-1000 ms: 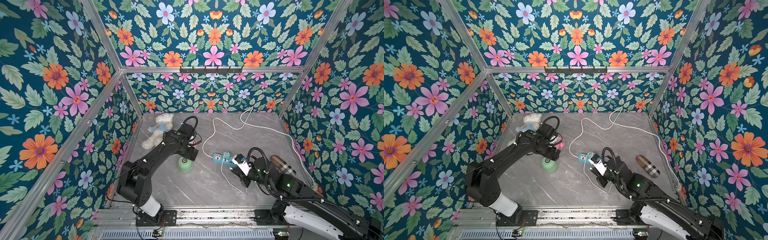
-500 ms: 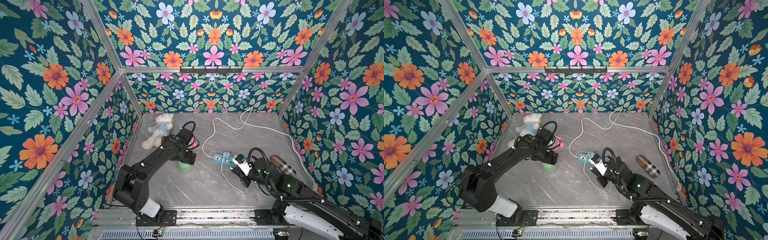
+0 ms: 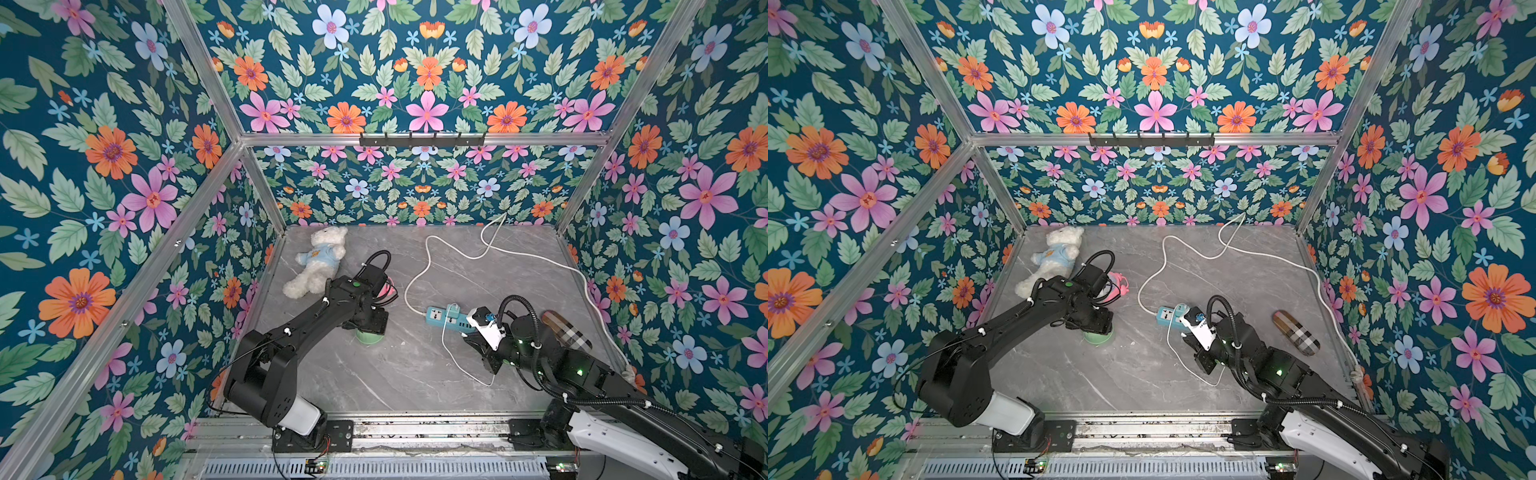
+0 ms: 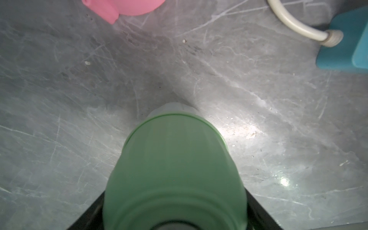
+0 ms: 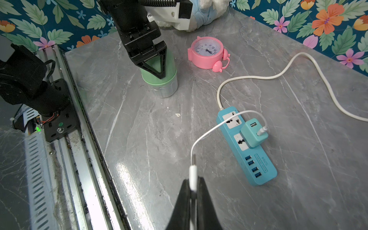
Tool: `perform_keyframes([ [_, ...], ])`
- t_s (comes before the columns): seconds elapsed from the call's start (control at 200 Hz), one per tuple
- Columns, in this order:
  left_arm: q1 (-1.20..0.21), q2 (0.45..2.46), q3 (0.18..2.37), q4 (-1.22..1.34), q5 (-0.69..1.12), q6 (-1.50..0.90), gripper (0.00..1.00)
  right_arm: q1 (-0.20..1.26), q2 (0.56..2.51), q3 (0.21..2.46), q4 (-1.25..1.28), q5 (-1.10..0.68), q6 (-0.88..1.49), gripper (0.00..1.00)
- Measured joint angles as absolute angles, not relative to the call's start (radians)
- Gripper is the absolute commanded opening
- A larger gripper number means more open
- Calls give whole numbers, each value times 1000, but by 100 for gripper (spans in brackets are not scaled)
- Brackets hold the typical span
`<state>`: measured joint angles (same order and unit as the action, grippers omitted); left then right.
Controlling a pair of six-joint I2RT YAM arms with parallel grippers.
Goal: Charge the cordless meat grinders
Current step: Adjust the cordless meat grinder at the center of the board.
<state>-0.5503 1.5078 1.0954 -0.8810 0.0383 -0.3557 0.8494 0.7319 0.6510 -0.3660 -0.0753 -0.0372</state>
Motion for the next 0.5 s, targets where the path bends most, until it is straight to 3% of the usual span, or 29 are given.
perform_keyframes([
  [0.135,-551,1489,1086,-865,41,-516,71,849,723,656,-374,-71,-37,0],
  [0.2,-559,1481,1087,-848,51,-622,64,849,719,659,-376,-68,-33,0],
  [0.345,-599,1486,1098,-814,72,-900,59,849,721,664,-385,-68,-33,0],
  [0.501,-641,1509,1118,-816,84,-1181,62,849,719,670,-399,-67,-30,0],
])
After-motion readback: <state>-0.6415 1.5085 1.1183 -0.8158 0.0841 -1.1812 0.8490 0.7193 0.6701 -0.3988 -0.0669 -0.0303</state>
